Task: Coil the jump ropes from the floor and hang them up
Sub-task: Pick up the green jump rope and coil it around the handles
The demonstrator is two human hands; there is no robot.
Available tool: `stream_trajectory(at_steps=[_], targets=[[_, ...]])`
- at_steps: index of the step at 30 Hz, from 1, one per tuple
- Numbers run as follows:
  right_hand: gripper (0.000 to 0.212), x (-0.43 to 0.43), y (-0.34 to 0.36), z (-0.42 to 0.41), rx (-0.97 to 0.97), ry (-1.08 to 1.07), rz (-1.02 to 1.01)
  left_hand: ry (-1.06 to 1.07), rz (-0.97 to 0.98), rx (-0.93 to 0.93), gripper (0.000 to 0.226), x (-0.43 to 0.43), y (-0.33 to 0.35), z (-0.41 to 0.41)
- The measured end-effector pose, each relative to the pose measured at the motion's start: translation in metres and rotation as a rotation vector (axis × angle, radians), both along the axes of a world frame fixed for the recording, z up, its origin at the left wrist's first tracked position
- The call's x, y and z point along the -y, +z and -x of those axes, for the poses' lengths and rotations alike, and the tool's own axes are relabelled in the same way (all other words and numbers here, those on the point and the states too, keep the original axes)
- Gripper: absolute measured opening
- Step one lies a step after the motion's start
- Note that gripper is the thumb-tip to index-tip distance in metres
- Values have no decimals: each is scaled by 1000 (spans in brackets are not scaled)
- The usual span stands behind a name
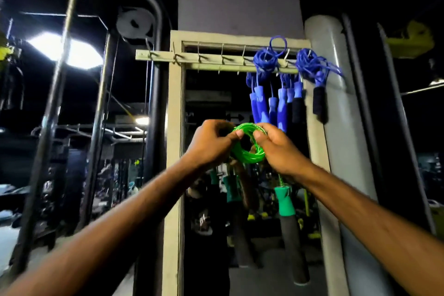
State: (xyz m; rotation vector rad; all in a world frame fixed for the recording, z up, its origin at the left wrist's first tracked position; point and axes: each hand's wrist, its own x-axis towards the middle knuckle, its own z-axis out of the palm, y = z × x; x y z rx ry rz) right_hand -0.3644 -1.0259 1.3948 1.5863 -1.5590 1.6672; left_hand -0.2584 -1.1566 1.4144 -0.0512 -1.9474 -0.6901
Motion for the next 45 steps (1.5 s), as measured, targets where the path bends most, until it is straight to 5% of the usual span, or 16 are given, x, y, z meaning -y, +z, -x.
stream_trajectory(at_steps=[9, 19, 28, 32, 40, 45], targets=[[26, 56, 159, 43, -180, -166, 226, 58, 189, -236, 26, 37, 157, 36], [27, 106, 264, 51, -269, -321, 451, 223, 147, -527, 29, 60, 244, 58], [19, 131, 279, 63, -196, -363, 551, 438, 115, -529, 23, 71, 261, 84], [17, 129, 279, 61, -209, -419, 447, 554, 155, -539, 22, 74, 251, 89], [12, 128, 259, 65, -384, -670, 281, 577, 303, -493, 13, 76, 234, 84], [31, 123, 245, 69, -466, -680, 241, 514, 333, -496, 27, 78, 222, 87]])
